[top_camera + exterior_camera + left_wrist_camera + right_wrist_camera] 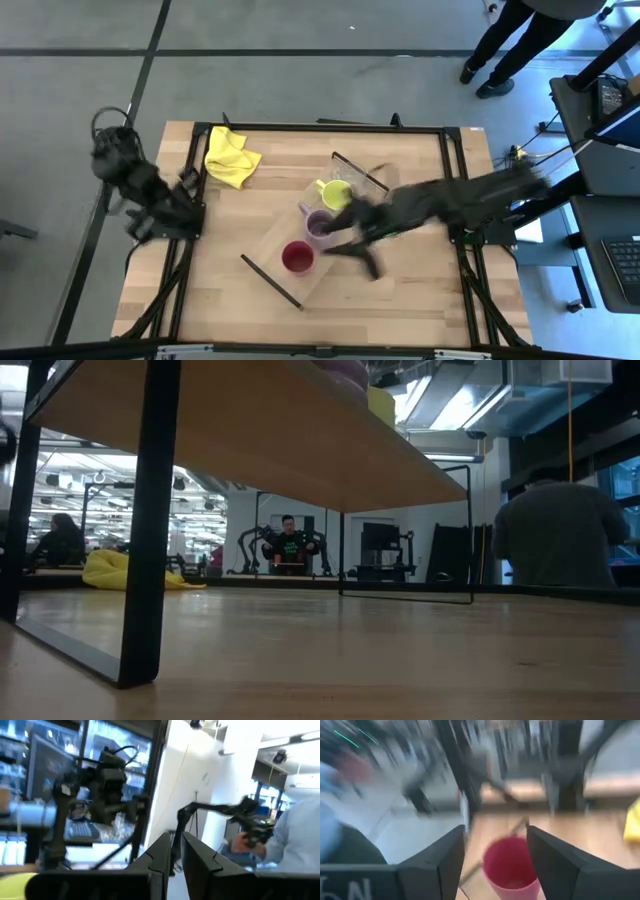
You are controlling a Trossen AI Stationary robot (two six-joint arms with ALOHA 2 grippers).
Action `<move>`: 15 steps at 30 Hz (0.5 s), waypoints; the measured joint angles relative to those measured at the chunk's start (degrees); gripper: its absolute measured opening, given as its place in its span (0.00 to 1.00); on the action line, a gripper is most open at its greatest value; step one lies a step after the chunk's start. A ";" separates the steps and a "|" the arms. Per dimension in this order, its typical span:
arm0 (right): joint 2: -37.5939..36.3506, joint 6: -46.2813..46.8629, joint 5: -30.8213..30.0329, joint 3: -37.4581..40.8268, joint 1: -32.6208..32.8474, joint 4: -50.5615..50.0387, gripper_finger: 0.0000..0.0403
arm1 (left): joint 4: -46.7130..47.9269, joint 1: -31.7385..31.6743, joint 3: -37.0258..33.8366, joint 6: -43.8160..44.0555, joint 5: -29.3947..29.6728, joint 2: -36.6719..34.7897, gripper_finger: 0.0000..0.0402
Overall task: Stack small to large cups/mugs on shelf
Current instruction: Return to Home Position
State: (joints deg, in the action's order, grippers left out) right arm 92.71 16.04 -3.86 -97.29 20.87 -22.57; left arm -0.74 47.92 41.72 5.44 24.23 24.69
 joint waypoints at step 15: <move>-43.84 -1.27 -18.17 58.38 -2.31 34.16 0.53 | 39.83 -1.03 2.77 2.26 19.66 -24.44 0.10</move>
State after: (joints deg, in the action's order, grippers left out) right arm 48.87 14.78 -22.03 -38.91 18.56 11.59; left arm 39.09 46.89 44.49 7.70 43.89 0.26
